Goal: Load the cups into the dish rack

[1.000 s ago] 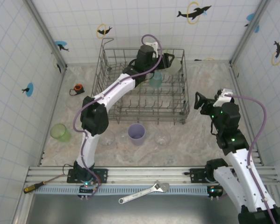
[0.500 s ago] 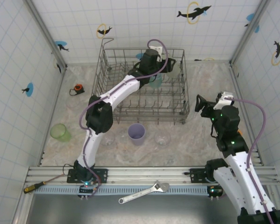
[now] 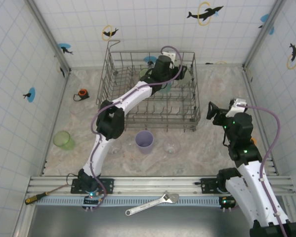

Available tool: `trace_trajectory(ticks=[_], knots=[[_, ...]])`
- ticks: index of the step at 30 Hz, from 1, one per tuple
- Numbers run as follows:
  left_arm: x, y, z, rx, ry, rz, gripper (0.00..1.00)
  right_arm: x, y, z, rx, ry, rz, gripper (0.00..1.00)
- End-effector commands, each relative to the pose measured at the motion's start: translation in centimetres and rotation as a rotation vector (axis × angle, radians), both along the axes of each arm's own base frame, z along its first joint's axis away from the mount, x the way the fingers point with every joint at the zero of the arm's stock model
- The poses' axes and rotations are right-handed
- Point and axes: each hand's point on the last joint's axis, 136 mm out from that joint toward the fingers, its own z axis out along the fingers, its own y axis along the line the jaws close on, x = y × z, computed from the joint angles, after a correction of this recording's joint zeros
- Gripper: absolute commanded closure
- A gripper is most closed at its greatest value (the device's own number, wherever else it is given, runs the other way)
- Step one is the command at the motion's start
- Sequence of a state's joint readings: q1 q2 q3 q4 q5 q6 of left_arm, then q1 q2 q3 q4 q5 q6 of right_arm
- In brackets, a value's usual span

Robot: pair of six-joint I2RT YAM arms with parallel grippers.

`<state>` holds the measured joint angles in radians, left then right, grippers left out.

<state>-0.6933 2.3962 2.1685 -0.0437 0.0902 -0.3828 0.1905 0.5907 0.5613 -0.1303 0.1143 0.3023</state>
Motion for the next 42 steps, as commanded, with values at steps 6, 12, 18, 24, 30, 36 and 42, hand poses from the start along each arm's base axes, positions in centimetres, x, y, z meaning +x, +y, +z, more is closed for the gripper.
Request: trace_trajectory(ticks=[6,12,18,24,30,36,42], knots=[[0.5,-0.8,0.0,0.019,-0.066,-0.002,0.93,0.1,0.1,0.0,-0.003,-0.03,0.016,0.0],[0.0,-1.6,-0.7,0.062,-0.099,-0.025,0.94,0.1,0.0,0.1,-0.002,-0.034,0.013,0.0],[-0.5,-2.4,-2.2,0.19,-0.182,-0.039,0.94,0.0,0.0,0.3,-0.001,-0.038,0.014,0.0],[-1.3,-3.1,-4.2,0.344,-0.263,-0.05,0.88,0.0,0.1,0.3,0.005,-0.039,0.017,0.0],[-1.5,-3.7,-4.8,0.39,-0.309,-0.044,0.65,0.0,0.1,0.2,0.011,-0.036,0.02,0.0],[-1.5,-3.6,-3.9,0.381,-0.338,-0.019,0.2,-0.1,0.1,0.3,0.01,-0.038,0.021,0.0],[-2.6,-3.5,-0.8,0.306,-0.393,-0.006,0.03,-0.2,0.3,0.3,0.01,-0.023,0.03,0.0]])
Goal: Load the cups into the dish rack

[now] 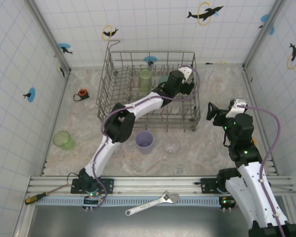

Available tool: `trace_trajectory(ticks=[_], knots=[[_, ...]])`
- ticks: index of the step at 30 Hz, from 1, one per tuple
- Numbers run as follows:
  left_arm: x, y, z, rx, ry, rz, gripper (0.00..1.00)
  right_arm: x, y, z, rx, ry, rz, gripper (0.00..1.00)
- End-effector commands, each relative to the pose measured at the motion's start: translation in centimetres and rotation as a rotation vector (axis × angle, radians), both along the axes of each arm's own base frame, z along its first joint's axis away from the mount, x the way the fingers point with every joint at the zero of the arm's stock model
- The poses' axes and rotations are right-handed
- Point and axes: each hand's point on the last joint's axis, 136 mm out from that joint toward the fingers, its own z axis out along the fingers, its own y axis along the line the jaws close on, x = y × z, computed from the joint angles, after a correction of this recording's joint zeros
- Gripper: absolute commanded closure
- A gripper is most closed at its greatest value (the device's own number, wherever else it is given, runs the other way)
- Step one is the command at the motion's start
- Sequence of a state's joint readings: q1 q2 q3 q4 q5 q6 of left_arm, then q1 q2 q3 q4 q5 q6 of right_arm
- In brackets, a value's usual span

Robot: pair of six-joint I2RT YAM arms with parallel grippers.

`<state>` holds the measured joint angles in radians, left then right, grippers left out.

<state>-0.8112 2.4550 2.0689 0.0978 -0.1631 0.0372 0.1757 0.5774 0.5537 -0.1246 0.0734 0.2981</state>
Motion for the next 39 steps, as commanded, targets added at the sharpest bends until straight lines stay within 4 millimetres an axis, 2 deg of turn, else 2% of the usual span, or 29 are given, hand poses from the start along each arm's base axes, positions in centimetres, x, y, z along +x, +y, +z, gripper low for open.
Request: trace_trajectory(ticks=[1,8,9,13,19,26,32,39], knots=[[-0.3,-0.2,4.8,-0.072,-0.089,0.004,0.03,0.0,0.0,0.2,0.004,-0.014,0.005,0.0],[-0.7,0.3,6.3,-0.081,-0.089,0.027,0.03,-0.1,0.3,0.5,0.015,-0.012,0.018,0.0],[-1.1,0.7,9.2,-0.111,-0.118,0.029,0.03,-0.1,0.3,0.5,0.016,-0.009,0.022,0.0],[-2.6,1.2,12.9,-0.134,-0.158,0.038,0.03,0.0,0.6,0.3,0.025,0.014,0.033,0.0],[-4.8,3.2,16.3,-0.182,-0.151,0.049,0.03,0.0,1.0,0.2,0.039,0.046,0.05,0.0],[-6.9,7.7,17.3,-0.177,-0.126,0.134,0.03,0.7,1.1,-1.2,0.043,0.166,0.042,0.0],[-9.5,12.0,17.7,-0.174,-0.115,0.193,0.02,1.6,1.6,-2.2,0.061,0.276,0.049,0.0],[-12.3,16.7,17.0,-0.168,-0.084,0.27,0.03,2.9,-0.4,-3.1,-0.001,0.401,-0.071,0.0]])
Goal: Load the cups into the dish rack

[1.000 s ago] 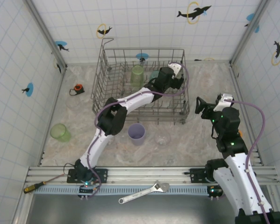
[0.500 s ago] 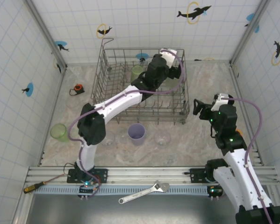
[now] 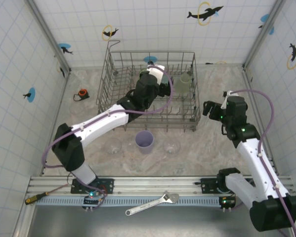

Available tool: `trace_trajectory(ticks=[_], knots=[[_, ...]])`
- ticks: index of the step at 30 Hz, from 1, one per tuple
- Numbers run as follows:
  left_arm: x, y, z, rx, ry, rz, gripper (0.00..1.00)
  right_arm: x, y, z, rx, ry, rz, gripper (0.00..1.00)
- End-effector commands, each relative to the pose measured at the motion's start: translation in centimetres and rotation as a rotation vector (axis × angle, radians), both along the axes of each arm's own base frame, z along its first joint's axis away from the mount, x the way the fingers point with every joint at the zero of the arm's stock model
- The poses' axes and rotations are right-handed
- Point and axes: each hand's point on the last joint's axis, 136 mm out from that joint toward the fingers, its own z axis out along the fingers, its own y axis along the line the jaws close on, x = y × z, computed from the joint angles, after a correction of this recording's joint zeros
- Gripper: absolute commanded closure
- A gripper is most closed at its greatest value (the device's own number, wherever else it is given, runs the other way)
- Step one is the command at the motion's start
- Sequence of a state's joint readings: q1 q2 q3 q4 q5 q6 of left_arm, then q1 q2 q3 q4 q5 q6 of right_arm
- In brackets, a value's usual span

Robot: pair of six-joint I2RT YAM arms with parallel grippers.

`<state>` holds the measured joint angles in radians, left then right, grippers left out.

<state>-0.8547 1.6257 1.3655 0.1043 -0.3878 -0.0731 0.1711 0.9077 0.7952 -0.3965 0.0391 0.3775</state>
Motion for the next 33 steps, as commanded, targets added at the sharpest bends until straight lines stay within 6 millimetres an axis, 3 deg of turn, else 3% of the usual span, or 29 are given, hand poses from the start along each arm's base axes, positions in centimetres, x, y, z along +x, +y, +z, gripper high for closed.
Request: trace_trajectory(ticks=[1,7,13,22,33], knots=[[-1.0,3.0,0.6,-0.026,0.007,0.079,0.02,0.5,-1.4,0.9,-0.046,0.052,-0.064,0.0],[-2.6,6.0,-1.5,0.017,0.035,0.129,0.03,1.8,-2.9,1.0,-0.09,0.121,-0.116,0.0],[-3.4,7.5,-3.3,0.085,0.061,0.142,0.02,2.8,-5.3,0.6,-0.154,0.187,-0.169,0.0],[-2.9,8.6,-3.1,-0.004,0.116,0.097,0.03,3.9,-9.5,-2.1,-0.24,0.308,-0.249,0.0],[-2.2,10.8,-3.8,-0.058,0.159,0.124,0.02,6.3,-11.4,-6.3,-0.286,0.463,-0.224,0.21]])
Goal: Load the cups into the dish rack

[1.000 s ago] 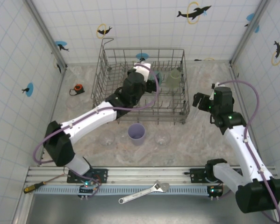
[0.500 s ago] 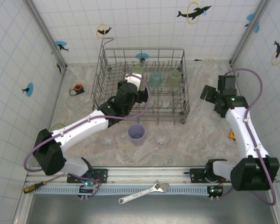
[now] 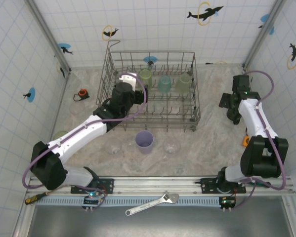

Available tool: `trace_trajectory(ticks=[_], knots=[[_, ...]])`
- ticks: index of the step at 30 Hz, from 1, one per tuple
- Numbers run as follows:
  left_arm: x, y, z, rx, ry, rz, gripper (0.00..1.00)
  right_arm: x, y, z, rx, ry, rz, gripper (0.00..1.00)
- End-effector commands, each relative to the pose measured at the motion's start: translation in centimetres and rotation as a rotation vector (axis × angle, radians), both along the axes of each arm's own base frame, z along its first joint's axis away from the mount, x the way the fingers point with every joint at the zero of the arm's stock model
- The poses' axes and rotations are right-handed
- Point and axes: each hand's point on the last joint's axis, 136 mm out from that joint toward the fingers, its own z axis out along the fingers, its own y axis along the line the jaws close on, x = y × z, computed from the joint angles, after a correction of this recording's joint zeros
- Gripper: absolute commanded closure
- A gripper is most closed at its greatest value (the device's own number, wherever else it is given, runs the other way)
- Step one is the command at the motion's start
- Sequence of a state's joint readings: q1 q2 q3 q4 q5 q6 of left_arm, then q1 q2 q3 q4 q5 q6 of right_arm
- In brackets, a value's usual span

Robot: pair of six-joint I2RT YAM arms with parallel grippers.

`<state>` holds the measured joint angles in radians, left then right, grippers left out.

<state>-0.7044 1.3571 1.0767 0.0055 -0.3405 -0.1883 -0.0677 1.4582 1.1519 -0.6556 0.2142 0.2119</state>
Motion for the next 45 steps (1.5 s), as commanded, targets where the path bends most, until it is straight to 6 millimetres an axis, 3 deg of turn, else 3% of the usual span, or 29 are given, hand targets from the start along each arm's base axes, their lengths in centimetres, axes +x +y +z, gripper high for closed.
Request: trace_trajectory(ticks=[1,12,20,28,36,41,45], knots=[[-0.6,0.4,-0.1,-0.037,0.025,-0.007,0.02,1.2,-0.8,0.2,-0.019,0.02,0.008,0.22],[-0.9,-0.1,-2.2,-0.045,0.088,-0.027,0.02,3.7,-2.2,-2.4,-0.031,0.11,-0.003,0.38],[-0.7,-0.4,-2.0,-0.087,0.104,-0.018,0.03,3.9,-2.3,-4.1,0.015,0.149,0.01,0.43],[-0.8,-0.2,-2.3,-0.079,0.117,-0.011,0.02,4.6,-2.4,-5.5,0.033,0.204,0.018,0.63],[-0.4,-0.1,-3.4,-0.039,0.14,0.008,0.03,5.4,-2.2,-6.9,0.058,0.25,0.023,0.75],[-0.3,-0.1,-4.0,-0.028,0.154,0.014,0.03,5.4,-2.3,-7.1,0.05,0.258,0.019,1.0],[-0.2,-0.1,-4.1,-0.027,0.156,0.015,0.02,5.5,-2.4,-6.6,0.045,0.245,0.015,1.0]])
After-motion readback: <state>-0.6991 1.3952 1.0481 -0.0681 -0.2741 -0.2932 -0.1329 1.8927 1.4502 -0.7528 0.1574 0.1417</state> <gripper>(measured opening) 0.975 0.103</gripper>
